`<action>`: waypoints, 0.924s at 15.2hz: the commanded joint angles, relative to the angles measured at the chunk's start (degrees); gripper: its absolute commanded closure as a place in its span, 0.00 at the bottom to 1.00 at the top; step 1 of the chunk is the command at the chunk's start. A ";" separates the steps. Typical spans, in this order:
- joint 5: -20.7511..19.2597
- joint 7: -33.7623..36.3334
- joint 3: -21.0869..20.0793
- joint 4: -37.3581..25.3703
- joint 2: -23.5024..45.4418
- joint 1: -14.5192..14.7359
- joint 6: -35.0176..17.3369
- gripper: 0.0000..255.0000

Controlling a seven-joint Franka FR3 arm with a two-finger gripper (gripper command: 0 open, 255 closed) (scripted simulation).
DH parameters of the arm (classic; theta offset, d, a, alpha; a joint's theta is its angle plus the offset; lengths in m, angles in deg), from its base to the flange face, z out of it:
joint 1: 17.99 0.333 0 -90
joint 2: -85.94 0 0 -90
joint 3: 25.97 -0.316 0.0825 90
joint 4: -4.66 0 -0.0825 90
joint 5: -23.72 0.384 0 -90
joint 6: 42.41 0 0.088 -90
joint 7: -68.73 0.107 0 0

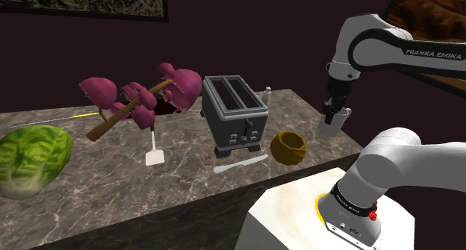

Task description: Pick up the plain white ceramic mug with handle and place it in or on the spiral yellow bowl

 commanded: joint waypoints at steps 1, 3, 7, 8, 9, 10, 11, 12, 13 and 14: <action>0.31 0.04 -0.31 -1.43 0.05 0.15 1.40 1.00; 0.53 -0.03 -0.52 -3.03 0.22 0.25 2.83 1.00; 0.92 -0.16 -0.92 -6.33 0.72 0.42 5.61 1.00; 1.01 -0.20 -1.01 -7.17 0.88 0.46 6.30 1.00; 1.10 -0.23 -1.10 -8.01 1.05 0.50 6.97 1.00; 1.18 -0.27 -1.19 -8.86 1.23 0.54 7.64 1.00; 1.23 -0.28 -1.23 -9.26 1.31 0.56 7.96 1.00; 2.71 1.09 -2.67 -9.71 1.90 1.24 7.93 1.00; 4.17 2.47 -4.09 -10.22 2.55 1.92 7.88 1.00; 5.59 3.83 -5.48 -10.80 3.29 2.57 7.79 1.00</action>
